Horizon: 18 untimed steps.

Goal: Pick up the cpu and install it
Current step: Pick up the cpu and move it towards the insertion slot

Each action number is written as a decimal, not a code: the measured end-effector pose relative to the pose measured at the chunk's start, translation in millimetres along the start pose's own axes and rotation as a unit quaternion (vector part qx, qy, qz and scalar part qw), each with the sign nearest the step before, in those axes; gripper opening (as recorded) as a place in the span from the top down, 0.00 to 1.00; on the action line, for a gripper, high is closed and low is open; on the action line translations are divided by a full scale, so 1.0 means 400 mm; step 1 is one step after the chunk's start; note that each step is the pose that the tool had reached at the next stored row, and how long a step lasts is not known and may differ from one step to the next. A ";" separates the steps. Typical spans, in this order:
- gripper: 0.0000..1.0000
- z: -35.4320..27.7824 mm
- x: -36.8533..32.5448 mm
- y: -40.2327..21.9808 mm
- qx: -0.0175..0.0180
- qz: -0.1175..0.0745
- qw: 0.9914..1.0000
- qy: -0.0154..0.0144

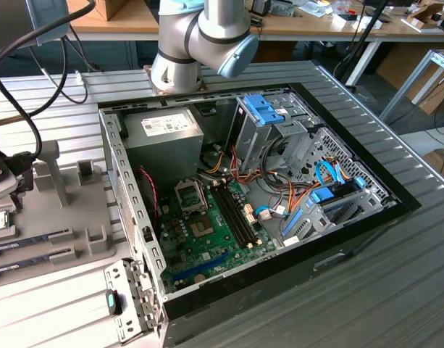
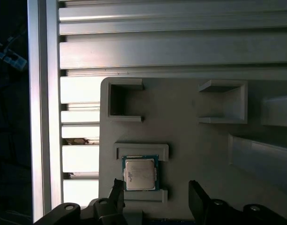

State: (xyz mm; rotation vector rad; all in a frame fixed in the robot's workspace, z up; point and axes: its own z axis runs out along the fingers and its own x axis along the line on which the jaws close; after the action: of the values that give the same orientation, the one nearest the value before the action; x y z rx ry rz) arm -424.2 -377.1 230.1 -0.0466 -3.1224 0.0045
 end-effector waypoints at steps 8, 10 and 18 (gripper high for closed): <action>0.34 0.008 0.017 0.001 -0.007 0.000 1.000 0.000; 0.34 0.010 0.017 0.001 -0.008 0.000 1.000 0.000; 0.34 0.014 0.017 0.001 -0.008 -0.008 1.000 0.000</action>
State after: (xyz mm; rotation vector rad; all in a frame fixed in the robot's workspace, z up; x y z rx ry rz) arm -431.0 -376.6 224.5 -0.0222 -3.1222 -0.0201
